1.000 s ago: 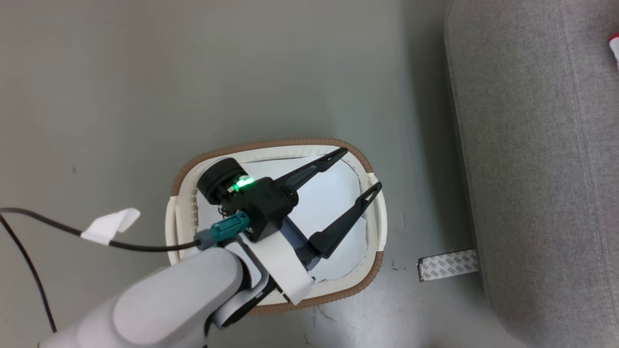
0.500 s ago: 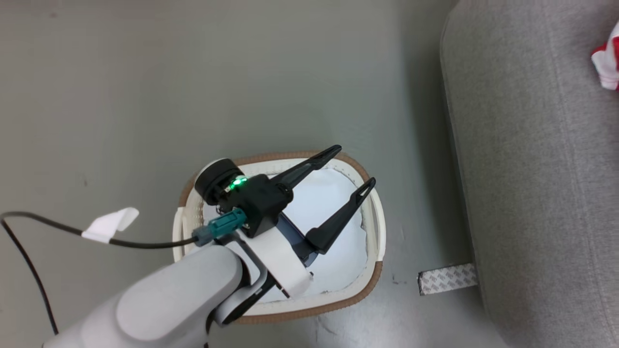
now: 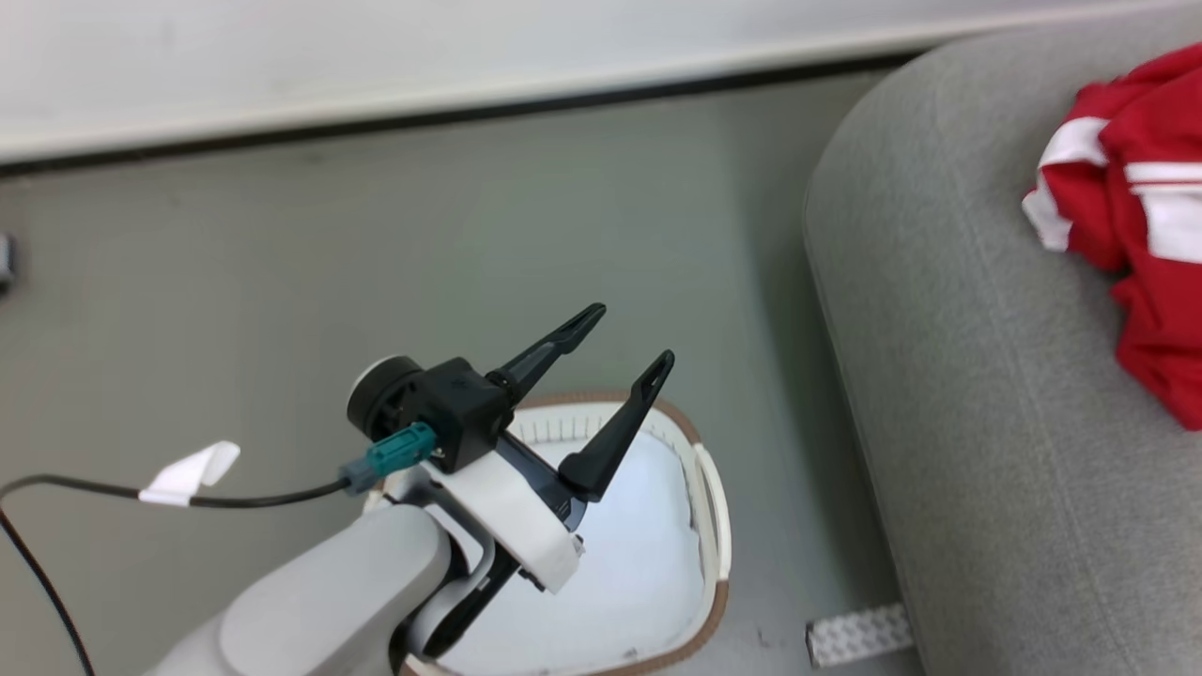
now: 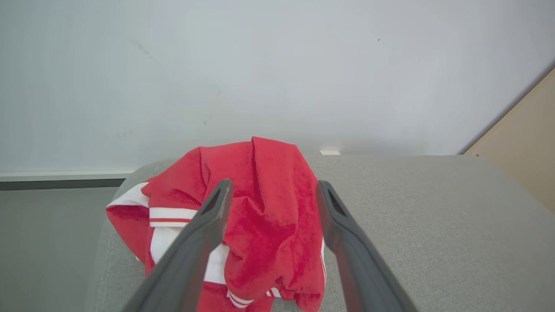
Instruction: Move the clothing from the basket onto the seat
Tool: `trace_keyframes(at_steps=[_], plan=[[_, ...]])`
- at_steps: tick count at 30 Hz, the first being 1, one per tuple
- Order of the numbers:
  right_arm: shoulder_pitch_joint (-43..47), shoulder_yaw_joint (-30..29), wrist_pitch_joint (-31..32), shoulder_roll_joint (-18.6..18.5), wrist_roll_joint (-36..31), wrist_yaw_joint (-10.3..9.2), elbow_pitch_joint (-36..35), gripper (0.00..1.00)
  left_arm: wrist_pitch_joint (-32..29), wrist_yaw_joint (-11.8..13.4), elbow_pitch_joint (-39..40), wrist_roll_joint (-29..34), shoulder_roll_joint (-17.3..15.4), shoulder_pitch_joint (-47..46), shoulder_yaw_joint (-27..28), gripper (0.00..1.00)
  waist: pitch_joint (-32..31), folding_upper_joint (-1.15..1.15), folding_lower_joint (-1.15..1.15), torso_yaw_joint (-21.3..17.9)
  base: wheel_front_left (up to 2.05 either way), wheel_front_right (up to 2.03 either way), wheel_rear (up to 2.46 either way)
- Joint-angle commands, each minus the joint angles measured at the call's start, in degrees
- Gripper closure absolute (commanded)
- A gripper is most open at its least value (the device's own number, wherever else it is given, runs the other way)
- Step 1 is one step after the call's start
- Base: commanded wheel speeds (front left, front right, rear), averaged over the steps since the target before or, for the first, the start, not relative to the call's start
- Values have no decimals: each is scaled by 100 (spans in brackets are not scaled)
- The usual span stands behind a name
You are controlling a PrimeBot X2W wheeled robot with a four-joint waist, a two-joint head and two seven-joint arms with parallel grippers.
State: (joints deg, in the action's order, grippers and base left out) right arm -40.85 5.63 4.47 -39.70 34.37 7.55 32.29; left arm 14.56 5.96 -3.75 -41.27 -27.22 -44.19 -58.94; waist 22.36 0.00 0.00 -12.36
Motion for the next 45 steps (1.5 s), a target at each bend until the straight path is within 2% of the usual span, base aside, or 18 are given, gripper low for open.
trace_keyframes(at_steps=[1,8,11,15,18,19,26,28,35,39,45], plan=[[95,43,-6,24,-62,-13,-158,0,30,42,-49,-119,47,164,87,0,-518,0,0,97,0,0,0],[217,98,-145,288,-218,-13,-814,0,63,114,-56,-309,135,653,638,0,-1217,0,0,303,0,0,0],[296,115,-120,377,-258,-13,-1010,0,60,34,26,-372,156,827,807,0,-1335,0,0,375,0,0,0],[584,-36,-218,876,-210,-13,-1564,0,57,73,91,-268,34,1290,1411,0,-1632,0,0,539,0,0,0],[890,-154,-258,1125,-281,-13,-1891,0,57,96,224,-218,75,1604,1888,0,-1786,0,0,681,0,0,0],[890,-154,-258,1125,-281,-13,-1891,0,57,96,224,-218,75,1604,1888,0,-1786,0,0,681,0,0,0],[1782,-219,-169,1950,-520,-13,-2546,0,58,267,317,69,42,2388,2838,0,-2040,0,0,939,0,0,0],[2063,-153,-204,2168,-608,-13,-2668,0,58,223,376,-10,137,2650,3130,0,-2091,0,0,982,0,0,0],[3018,-128,-721,2831,-889,-13,-2728,0,58,301,207,534,313,3556,3838,0,-2219,0,0,1059,0,0,0],[3427,-29,-1158,3170,-1025,-13,-2521,0,59,163,-8,867,590,3947,4171,0,-2250,0,0,1035,0,0,0],[3656,333,-1630,3415,-1196,-13,-2147,0,59,-75,-215,1512,1041,4471,4791,0,-2309,0,0,883,0,0,0]])
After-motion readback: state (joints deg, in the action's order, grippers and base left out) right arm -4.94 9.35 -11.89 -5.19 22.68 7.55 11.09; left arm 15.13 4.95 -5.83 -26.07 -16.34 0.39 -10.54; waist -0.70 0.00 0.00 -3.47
